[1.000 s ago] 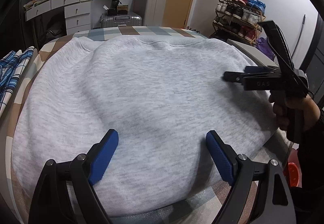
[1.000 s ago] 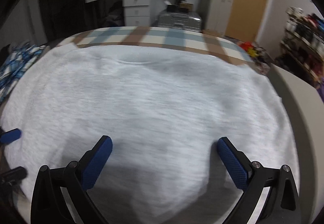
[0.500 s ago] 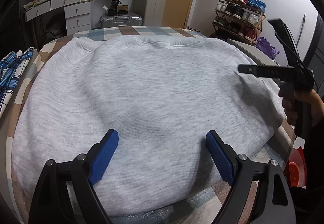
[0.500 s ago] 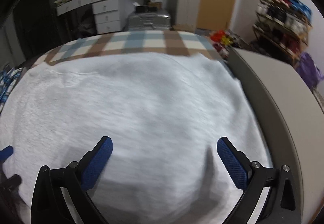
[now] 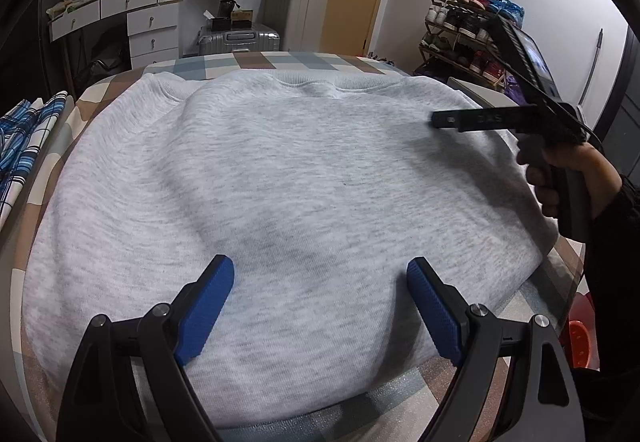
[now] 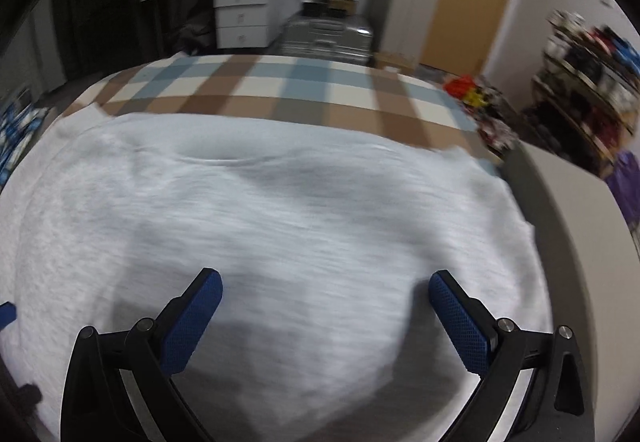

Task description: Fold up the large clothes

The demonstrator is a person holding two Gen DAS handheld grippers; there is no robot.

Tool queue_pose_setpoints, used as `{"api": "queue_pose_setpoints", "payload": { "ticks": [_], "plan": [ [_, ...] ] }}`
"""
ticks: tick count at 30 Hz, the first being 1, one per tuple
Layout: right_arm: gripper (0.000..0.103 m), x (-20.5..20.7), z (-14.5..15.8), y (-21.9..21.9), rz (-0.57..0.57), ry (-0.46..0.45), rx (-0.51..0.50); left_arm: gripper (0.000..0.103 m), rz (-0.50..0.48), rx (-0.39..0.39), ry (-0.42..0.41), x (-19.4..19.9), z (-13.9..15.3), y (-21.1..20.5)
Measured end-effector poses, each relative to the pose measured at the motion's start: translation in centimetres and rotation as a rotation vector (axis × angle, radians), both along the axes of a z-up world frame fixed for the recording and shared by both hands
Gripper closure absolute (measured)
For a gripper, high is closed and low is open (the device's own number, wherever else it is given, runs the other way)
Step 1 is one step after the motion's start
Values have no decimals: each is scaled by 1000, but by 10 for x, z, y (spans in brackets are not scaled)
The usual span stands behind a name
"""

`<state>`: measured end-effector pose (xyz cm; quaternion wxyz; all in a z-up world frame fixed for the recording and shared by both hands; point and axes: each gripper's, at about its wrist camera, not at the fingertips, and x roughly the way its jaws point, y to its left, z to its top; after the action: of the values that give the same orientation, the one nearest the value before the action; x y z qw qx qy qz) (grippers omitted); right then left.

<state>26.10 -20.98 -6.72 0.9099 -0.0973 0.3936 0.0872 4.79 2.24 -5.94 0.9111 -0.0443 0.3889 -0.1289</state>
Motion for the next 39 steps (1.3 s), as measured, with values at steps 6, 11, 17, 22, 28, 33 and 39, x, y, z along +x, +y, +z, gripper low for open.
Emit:
{"api": "queue_pose_setpoints", "payload": {
  "ticks": [6, 11, 17, 22, 28, 33, 39],
  "plan": [
    [0, -3, -16, -55, -91, 56, 164, 18, 2, 3, -1, 0, 0, 0],
    [0, -12, -8, -41, -133, 68, 88, 18, 4, 19, -1, 0, 0, -1],
    [0, -69, -10, -13, 72, 37, 37, 18, 6, 24, -1, 0, 0, -1],
    [0, -87, -21, -59, 8, 61, 129, 18, 6, 25, -1, 0, 0, -1],
    [0, -107, -13, -45, -85, 41, 119, 17, 8, 27, 1, 1, 0, -1],
    [0, -129, -13, 20, 185, 10, 89, 17, 9, 33, 1, 0, -1, -4],
    [0, -132, -28, 29, 199, -12, 65, 17, -1, 27, 6, 0, 1, -3]
  ]
}}
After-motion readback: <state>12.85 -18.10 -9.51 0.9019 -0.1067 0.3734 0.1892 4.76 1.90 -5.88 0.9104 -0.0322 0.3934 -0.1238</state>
